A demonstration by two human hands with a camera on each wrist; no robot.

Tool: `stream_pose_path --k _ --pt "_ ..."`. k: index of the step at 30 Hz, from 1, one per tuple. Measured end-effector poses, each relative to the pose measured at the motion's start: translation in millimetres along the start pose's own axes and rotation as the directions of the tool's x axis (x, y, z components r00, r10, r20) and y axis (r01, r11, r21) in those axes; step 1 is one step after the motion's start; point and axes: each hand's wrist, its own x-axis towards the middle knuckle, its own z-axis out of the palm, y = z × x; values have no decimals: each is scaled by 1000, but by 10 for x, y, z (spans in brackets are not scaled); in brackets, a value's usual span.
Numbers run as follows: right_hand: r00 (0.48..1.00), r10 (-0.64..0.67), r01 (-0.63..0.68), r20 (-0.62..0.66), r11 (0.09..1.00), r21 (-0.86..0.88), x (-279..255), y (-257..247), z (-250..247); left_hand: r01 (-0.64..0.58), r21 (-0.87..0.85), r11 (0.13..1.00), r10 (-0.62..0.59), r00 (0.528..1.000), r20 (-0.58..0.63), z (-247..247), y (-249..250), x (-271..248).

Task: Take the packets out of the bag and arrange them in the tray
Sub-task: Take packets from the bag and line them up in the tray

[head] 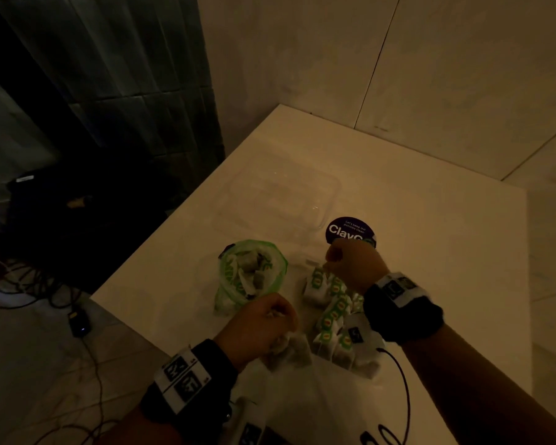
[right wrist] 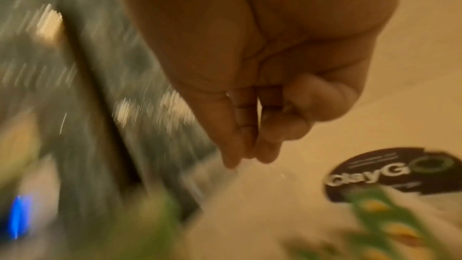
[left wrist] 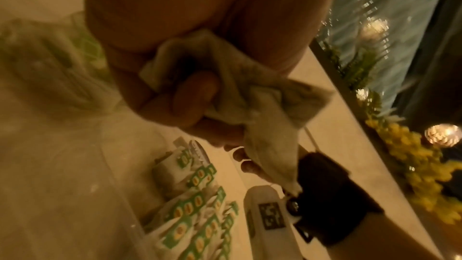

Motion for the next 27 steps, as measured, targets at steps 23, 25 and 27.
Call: stream_pose_path --k 23,25,27 --pt "971 -139 -96 193 512 853 -858 -198 -145 226 -728 647 -169 974 152 90 223 -163" --pt "969 -131 -138 210 415 899 -848 -183 -149 257 -777 575 -171 966 193 70 180 -170" --pt "964 -137 -167 226 349 922 -836 -176 -134 269 -781 564 -184 963 198 64 152 -163"
